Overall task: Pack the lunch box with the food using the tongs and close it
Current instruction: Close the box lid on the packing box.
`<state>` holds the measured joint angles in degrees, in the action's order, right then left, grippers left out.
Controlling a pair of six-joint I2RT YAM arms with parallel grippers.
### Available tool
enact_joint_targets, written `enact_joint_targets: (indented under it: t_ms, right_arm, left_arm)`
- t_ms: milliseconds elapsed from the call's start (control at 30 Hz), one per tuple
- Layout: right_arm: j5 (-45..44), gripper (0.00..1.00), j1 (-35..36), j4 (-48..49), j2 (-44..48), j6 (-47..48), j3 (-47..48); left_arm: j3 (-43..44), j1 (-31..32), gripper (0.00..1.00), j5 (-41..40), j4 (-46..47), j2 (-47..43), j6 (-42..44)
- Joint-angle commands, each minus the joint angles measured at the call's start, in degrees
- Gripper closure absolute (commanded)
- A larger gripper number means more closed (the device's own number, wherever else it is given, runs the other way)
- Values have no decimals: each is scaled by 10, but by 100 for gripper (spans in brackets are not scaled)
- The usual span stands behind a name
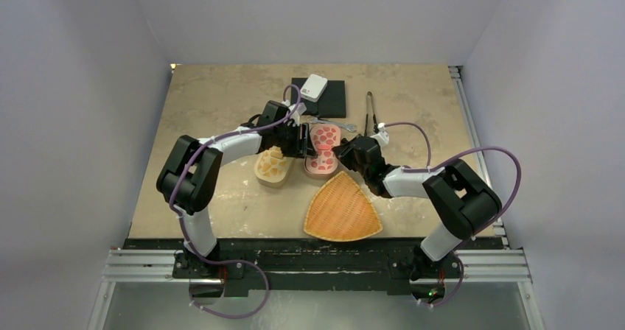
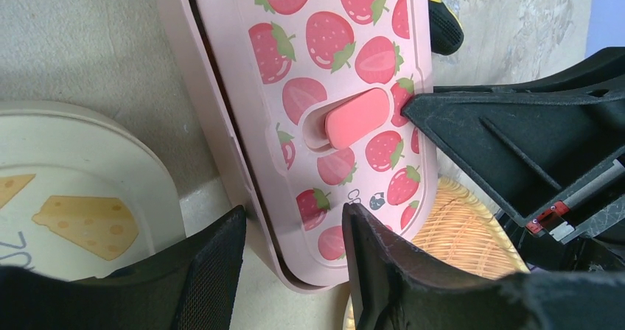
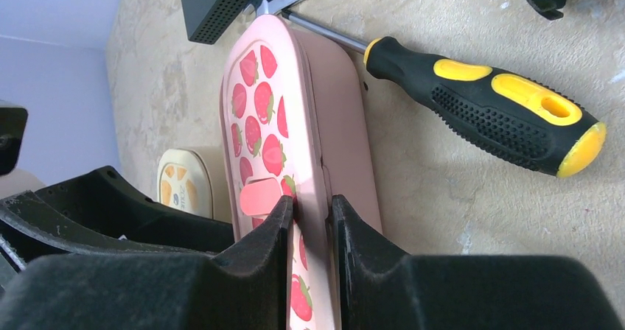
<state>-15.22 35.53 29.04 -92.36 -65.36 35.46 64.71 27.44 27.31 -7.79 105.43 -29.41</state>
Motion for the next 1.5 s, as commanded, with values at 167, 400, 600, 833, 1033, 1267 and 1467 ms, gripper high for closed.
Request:
enact_joint_targets:
  t_ms: [167,400,600,833,1033,1267,1467]
  right_arm:
    - [33,100,-2,-11,-13,-42,-25]
    - [81,100,-26,38,-6,-65,-57]
    - [146,100,-49,118,-18,-96,-90]
    - [199,100,-78,202,-23,-112,-122]
    - [227,100,-93,230,-16,-102,-125]
    - [254,100,-106,271,-6,-109,-135]
    - [269,100,-122,271,5,-81,-131]
  left_arm:
    - [4,4,49,14,4,-9,-3]
    - [9,3,43,-1,-6,-18,7]
    - [5,2,39,22,10,-30,11]
    - [4,1,39,41,19,-33,13]
    - [8,1,39,56,14,-25,20]
    - [12,2,40,93,19,-11,20]
    - [15,2,40,108,17,-14,27]
